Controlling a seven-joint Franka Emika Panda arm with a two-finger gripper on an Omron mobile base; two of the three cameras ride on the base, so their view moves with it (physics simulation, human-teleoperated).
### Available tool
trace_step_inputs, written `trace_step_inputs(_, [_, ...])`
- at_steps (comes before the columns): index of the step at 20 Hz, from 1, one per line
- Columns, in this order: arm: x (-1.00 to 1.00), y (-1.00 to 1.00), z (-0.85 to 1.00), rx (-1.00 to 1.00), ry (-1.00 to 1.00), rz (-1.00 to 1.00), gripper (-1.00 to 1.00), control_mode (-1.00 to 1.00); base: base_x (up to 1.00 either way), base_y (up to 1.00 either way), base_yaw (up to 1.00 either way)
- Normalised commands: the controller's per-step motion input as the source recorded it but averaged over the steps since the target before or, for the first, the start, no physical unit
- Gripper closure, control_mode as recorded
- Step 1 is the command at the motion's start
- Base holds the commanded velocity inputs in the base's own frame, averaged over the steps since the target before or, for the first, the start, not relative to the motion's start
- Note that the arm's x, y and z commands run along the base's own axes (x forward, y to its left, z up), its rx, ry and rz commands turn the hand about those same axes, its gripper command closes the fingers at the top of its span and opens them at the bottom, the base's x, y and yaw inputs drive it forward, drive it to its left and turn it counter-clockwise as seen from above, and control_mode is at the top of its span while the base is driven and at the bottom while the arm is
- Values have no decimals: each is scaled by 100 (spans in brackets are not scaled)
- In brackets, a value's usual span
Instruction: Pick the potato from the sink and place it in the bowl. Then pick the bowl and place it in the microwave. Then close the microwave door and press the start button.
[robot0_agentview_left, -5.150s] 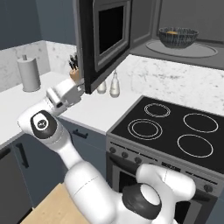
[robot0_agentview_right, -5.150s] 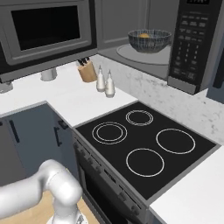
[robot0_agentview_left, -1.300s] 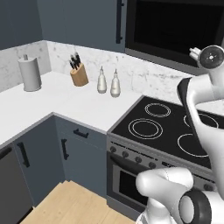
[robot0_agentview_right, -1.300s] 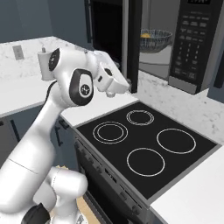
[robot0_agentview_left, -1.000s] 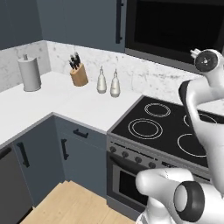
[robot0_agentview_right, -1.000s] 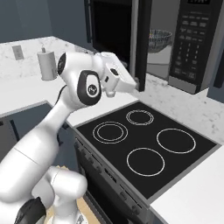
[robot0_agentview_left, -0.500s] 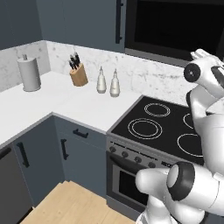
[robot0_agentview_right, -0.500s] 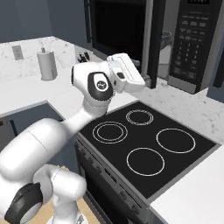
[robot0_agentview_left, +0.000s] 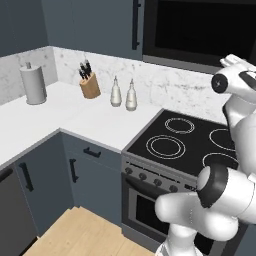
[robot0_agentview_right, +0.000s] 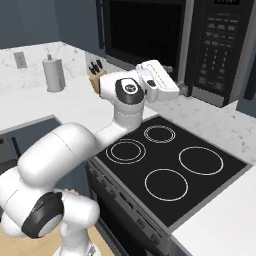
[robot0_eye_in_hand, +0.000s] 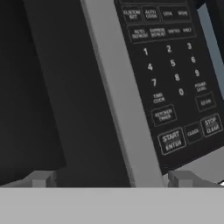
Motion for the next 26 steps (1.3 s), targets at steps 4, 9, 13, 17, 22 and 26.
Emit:
trace_step_inputs(4, [55,3,30,-2,11,-28,-100,-100,0,0,0])
trace_step_inputs(9, [50,13,4,-7,1,-37,-100,-100,0,0,0])
trace_step_inputs(13, [42,-18,0,-1,-9,-21,-100,-100,0,0,0])
trace_step_inputs(17, [-12,-19,6,3,-21,-1,-100,-100,0,0,0])
trace_step_inputs(22, [-44,9,53,11,-3,5,-100,-100,0,0,0])
trace_step_inputs(26, [-51,42,50,5,4,13,-100,-100,0,0,0])
